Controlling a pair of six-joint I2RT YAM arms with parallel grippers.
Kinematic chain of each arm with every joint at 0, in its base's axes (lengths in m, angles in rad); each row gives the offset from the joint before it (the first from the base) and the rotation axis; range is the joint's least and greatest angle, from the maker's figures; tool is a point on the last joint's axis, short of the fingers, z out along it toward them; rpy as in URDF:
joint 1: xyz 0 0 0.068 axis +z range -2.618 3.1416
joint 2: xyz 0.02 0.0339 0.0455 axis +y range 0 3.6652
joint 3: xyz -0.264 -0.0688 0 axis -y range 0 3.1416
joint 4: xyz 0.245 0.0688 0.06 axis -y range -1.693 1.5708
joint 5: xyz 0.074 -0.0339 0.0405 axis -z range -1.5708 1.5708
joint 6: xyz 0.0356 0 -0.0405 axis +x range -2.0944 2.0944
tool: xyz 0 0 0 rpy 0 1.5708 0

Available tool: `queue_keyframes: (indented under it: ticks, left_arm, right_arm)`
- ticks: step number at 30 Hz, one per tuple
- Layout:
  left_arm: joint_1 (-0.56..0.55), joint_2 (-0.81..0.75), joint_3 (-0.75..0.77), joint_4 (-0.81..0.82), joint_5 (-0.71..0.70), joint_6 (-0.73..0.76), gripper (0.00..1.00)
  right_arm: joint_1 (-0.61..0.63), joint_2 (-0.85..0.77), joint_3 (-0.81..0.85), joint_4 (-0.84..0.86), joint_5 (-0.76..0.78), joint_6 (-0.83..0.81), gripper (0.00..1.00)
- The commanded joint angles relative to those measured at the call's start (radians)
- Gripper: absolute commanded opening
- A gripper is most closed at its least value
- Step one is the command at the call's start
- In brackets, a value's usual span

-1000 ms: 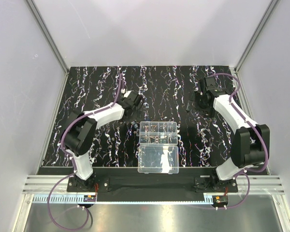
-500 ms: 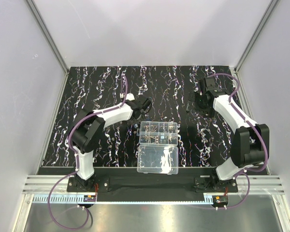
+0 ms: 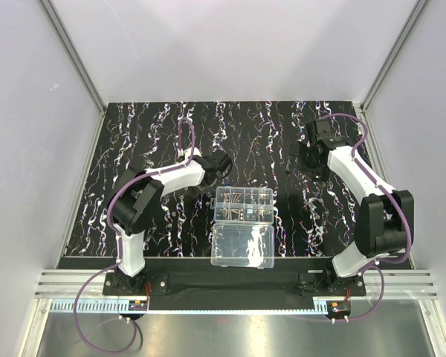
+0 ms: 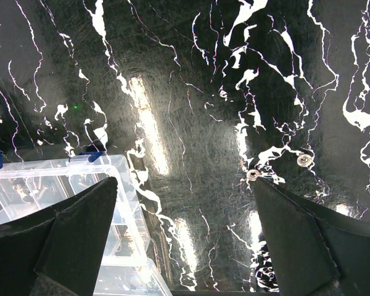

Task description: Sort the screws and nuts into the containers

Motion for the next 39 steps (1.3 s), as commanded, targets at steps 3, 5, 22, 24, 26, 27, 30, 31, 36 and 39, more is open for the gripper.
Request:
queue_keyframes:
  ticks: [3, 5, 22, 24, 26, 27, 30, 31, 36, 39]
  left_arm:
    - [0.002, 0.041, -0.013, 0.011, -0.006, -0.07, 0.45]
    - [0.001, 0.04, -0.018, 0.026, -0.002, -0.062, 0.36]
    - [-0.034, -0.306, -0.09, 0.227, -0.067, 0.309, 0.23]
    - [-0.077, -0.348, -0.105, 0.28, -0.035, 0.358, 0.23]
    - [-0.128, -0.38, -0.107, 0.337, 0.046, 0.438, 0.23]
    - [-0.148, -0.383, -0.104, 0.356, 0.075, 0.484, 0.23]
    - [-0.237, -0.368, -0.097, 0.402, 0.107, 0.525, 0.23]
    - [-0.258, -0.347, -0.097, 0.411, 0.103, 0.53, 0.23]
    - [-0.366, -0.287, -0.071, 0.434, 0.117, 0.539, 0.23]
    - [-0.422, -0.25, -0.053, 0.43, 0.089, 0.542, 0.23]
  right_arm:
    - [-0.007, -0.016, 0.01, -0.003, -0.007, -0.016, 1.0]
    - [-0.007, -0.013, 0.011, -0.003, -0.007, -0.018, 1.0]
    - [-0.028, -0.048, -0.015, 0.003, 0.028, 0.059, 1.0]
    - [-0.028, -0.062, -0.025, 0.003, 0.029, 0.07, 1.0]
    - [-0.028, -0.079, -0.033, -0.002, 0.031, 0.079, 1.0]
    - [-0.03, -0.086, -0.045, -0.002, 0.034, 0.08, 1.0]
    - [-0.028, -0.126, -0.082, 0.001, 0.042, 0.093, 1.0]
    - [-0.028, -0.145, -0.09, 0.003, 0.042, 0.097, 1.0]
    - [-0.028, -0.208, -0.134, 0.004, 0.054, 0.1, 1.0]
    - [-0.028, -0.251, -0.167, 0.01, 0.068, 0.1, 1.0]
